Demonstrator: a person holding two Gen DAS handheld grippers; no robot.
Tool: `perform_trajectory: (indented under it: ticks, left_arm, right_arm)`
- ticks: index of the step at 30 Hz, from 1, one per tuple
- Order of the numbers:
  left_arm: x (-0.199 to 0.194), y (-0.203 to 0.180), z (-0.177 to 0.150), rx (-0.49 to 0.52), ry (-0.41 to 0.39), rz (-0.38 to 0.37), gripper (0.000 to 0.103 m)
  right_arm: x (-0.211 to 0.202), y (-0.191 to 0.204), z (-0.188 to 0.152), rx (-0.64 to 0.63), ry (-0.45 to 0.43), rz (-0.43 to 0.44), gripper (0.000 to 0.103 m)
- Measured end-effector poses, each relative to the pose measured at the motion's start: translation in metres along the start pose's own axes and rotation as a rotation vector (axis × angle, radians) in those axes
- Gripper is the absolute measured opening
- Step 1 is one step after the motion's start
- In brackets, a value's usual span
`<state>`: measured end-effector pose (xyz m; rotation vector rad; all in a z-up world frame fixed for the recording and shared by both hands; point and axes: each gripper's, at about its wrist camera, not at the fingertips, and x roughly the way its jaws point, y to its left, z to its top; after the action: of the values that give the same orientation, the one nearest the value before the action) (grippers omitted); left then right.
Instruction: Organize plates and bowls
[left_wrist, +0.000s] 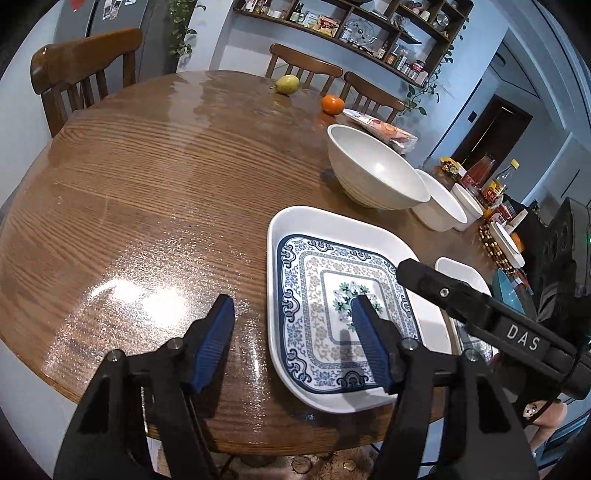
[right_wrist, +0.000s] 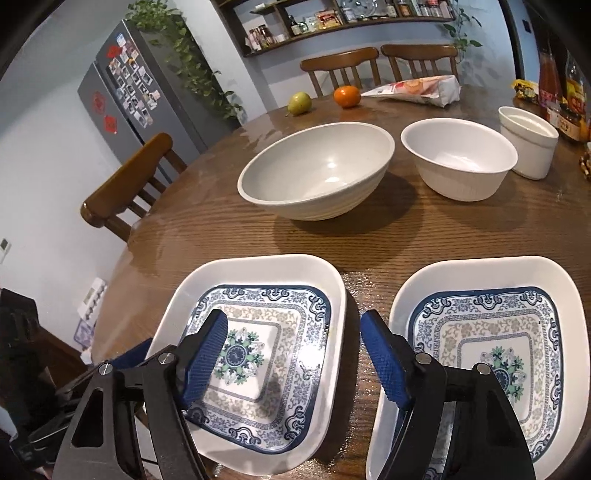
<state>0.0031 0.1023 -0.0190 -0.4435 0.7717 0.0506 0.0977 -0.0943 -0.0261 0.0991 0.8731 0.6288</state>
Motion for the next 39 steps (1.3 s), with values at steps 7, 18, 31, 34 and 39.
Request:
perform_trajectory:
  ticks: [7,18,31,34,39]
  left_arm:
    - [0.0,0.003,0.003,-0.02,0.011,-0.024,0.066]
    - [-0.001,-0.004,-0.003,0.039,0.004,-0.078,0.05]
    - [-0.01,-0.011,-0.002,0.019,0.001,-0.07,0.051]
    - [-0.017,-0.019,0.001,0.04,-0.012,-0.084,0.053]
    - [-0.022,-0.032,0.005,0.067,-0.021,-0.094,0.053]
  right_arm:
    - [0.005,0.007,-0.001,-0.016,0.028,0.005,0.077]
    - [0.009,0.005,-0.002,0.012,0.032,0.007,0.077]
    - [0.006,0.001,-0.003,0.041,0.028,0.038,0.077]
    - [0.002,0.001,-0.002,0.044,0.015,0.027,0.077]
    - [-0.011,-0.002,0.003,0.054,-0.023,0.022,0.077]
